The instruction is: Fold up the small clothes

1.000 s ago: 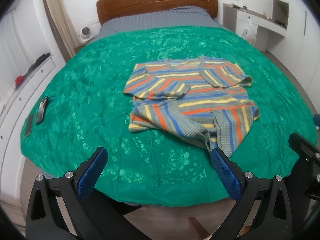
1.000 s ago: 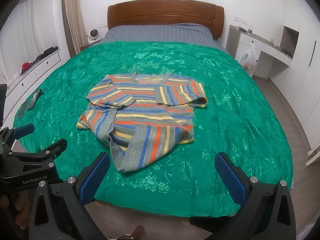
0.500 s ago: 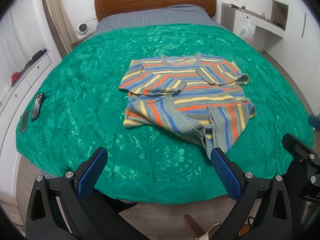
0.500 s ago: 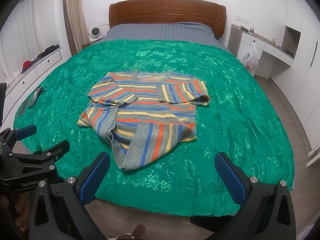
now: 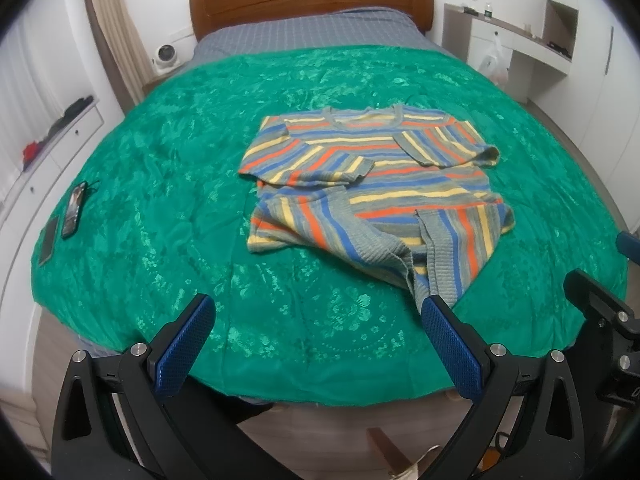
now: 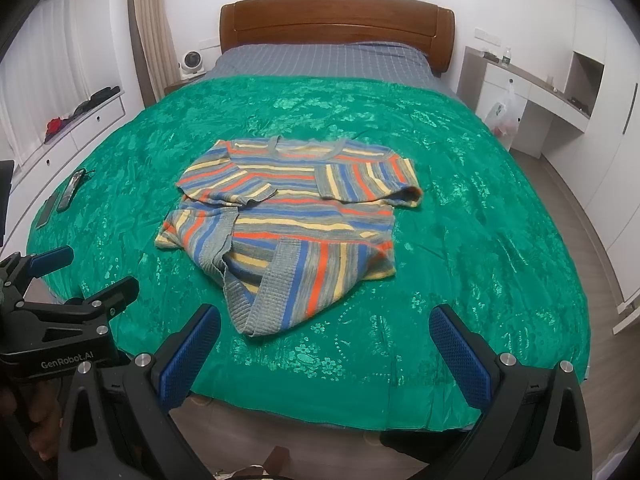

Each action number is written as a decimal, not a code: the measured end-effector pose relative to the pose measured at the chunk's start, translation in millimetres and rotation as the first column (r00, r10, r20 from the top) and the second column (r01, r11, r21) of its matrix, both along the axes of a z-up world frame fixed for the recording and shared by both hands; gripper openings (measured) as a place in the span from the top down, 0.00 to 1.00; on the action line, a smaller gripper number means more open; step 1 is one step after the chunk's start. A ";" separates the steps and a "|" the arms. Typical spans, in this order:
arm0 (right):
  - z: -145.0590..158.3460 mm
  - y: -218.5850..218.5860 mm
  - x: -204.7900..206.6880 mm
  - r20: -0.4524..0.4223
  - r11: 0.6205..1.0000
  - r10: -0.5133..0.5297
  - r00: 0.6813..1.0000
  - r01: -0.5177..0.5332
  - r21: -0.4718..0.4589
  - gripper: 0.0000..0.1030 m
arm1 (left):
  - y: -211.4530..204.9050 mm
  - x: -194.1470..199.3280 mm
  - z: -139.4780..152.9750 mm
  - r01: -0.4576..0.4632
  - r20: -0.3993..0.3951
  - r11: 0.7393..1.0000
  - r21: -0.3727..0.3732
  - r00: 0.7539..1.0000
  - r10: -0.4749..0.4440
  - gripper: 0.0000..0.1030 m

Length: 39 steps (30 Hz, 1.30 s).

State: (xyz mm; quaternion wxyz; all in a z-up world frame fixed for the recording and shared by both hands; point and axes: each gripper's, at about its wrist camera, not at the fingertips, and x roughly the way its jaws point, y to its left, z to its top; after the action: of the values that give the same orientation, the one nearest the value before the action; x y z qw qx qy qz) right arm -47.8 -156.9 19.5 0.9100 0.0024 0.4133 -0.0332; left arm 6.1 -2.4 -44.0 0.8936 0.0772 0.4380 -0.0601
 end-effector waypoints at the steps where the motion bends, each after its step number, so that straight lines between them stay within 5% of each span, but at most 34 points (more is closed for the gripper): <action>1: -0.5 -0.8 0.3 0.003 1.000 0.002 1.000 -0.002 -0.003 0.00 | 2.1 0.9 -0.5 -0.001 0.002 1.000 0.003 1.000 0.001 0.00; 6: -4.1 -12.7 8.5 0.067 0.995 0.006 0.998 0.001 -0.103 0.00 | 27.7 3.3 -0.1 -0.061 0.032 0.998 0.028 0.998 0.060 0.00; 9: -27.9 -15.6 29.4 0.005 0.976 0.027 1.000 -0.025 -0.216 0.00 | 47.7 8.8 -7.2 -0.113 0.005 0.993 0.013 0.994 0.113 0.00; 14: -61.8 -6.1 74.7 -0.090 0.989 0.145 0.985 -0.142 0.034 0.00 | 61.2 8.1 -17.3 -0.152 -0.034 0.988 0.003 0.988 0.152 0.00; 17: -88.3 18.6 115.4 -0.125 0.986 0.166 0.978 -0.168 -0.002 0.01 | 58.8 6.3 -17.7 -0.147 -0.037 0.989 0.003 0.988 0.147 0.00; 19: -119.4 30.6 141.2 -0.201 0.981 0.166 0.966 -0.181 -0.062 0.11 | 57.5 5.6 -16.7 -0.140 -0.037 0.990 0.005 0.989 0.140 0.00; 21: -142.7 30.9 148.8 -0.277 0.980 0.161 0.947 -0.186 -0.065 0.62 | 60.6 2.8 -15.8 -0.142 -0.027 0.990 0.021 0.989 0.143 0.00; 22: -140.6 18.8 141.5 -0.251 0.989 0.149 0.956 -0.149 0.021 0.64 | 64.4 0.9 -15.2 -0.149 -0.019 0.988 0.028 0.989 0.149 0.00; 24: -128.1 -2.1 117.2 -0.205 0.991 0.115 0.972 -0.098 0.094 0.90 | 72.1 -2.2 -15.7 -0.167 -0.008 0.985 0.039 0.986 0.167 0.00; 28: -120.4 -48.8 57.5 -0.214 0.979 0.043 0.976 0.002 0.205 0.94 | 86.4 4.8 -35.8 -0.166 -0.064 0.986 0.007 0.984 0.166 0.00; 34: -135.2 -86.4 21.9 -0.236 0.944 -0.022 0.971 0.098 0.314 0.94 | 41.1 51.1 -39.2 0.012 -0.093 0.998 -0.066 0.995 -0.018 0.00; 39: -138.7 -72.7 25.3 -0.211 0.941 -0.011 0.977 0.082 0.329 0.94 | -13.5 121.6 -56.5 0.069 -0.126 0.997 0.032 0.990 -0.065 0.00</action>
State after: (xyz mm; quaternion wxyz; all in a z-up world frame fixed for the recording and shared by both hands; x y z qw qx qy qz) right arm -22.5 -229.6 -119.2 0.8475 0.1638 0.5047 0.0160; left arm 127.6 -15.8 -100.5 0.8604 0.1041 0.4912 -0.0869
